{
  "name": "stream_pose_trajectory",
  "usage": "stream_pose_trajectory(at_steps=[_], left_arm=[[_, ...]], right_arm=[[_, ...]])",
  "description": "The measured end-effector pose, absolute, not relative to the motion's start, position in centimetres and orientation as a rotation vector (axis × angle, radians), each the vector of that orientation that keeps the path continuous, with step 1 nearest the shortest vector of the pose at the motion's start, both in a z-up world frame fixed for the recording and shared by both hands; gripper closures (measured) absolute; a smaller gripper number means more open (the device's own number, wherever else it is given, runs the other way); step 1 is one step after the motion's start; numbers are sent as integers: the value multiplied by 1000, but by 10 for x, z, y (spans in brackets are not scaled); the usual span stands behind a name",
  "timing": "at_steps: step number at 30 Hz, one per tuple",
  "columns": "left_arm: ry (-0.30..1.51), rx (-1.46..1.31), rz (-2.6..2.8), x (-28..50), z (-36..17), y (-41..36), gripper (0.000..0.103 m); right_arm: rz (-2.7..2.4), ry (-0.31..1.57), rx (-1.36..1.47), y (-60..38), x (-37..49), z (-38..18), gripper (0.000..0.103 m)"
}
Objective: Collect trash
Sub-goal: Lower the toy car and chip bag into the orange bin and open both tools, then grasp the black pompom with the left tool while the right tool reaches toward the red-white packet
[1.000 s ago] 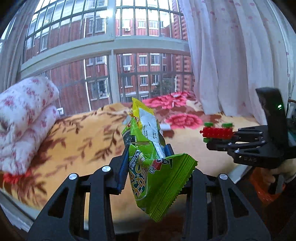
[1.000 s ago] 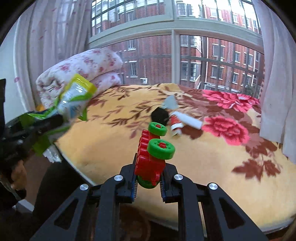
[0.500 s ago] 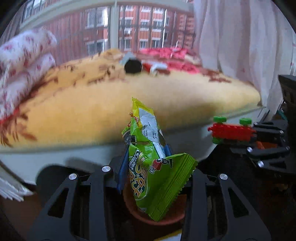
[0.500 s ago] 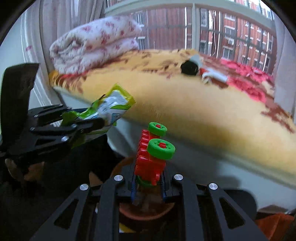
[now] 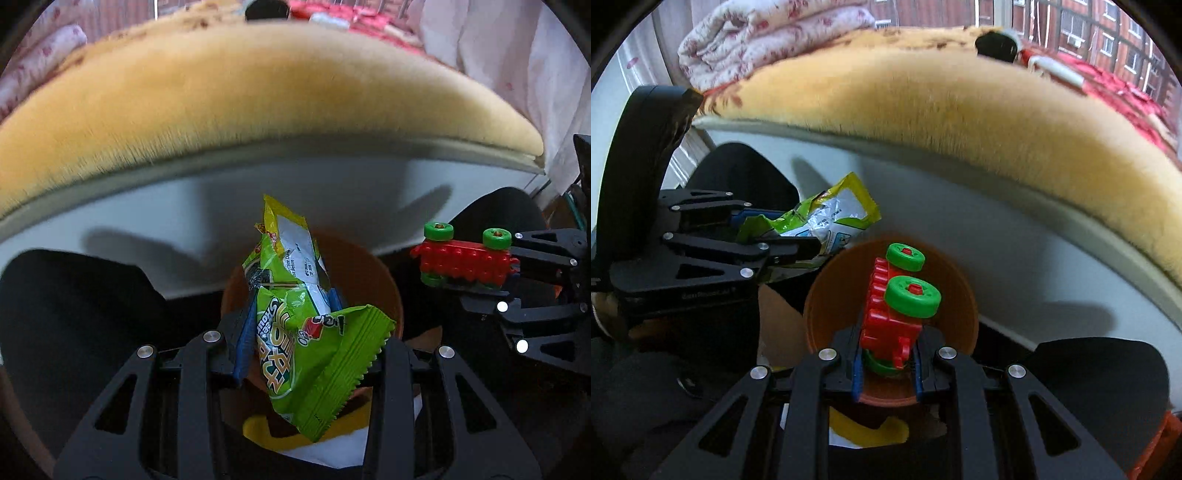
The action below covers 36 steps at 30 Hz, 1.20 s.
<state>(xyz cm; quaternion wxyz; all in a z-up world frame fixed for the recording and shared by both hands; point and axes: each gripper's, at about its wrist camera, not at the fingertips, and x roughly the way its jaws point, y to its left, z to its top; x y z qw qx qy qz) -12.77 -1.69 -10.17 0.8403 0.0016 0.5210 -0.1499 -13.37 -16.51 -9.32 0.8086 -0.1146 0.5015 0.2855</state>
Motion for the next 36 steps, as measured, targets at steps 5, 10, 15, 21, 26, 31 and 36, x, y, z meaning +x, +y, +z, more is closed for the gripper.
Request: stream_pose_trajectory(at_steps=[5,10,15,21,26,31,36], left_arm=[[1200,-5,-306,-119,-121,-16,61],[1288,-5,-267,-114,-137,-13,35],[1305,-30,-261,-118,-140,-7,35],[1292,-44,-262,-110,-132,-2,35],[1229,-32,-272,-105,-111,-4,35],[1097,-7,-321,-105,-57,-2,35],[937,1,-335,-87,3,0,21]], right_arm=[[605,1135,-281,-159,-126,-113,84],[582,1170,-321,-156,-124,-128,36],[580,1183,-316,-160,-124,-129,36],[555,1182,-270,-178,-122,-120,36],[543,1159,-243,-185,-122,-107,36],[561,1103,-202,-193,-122,-79,36],[580,1000,-128,-204,-113,-37,35]])
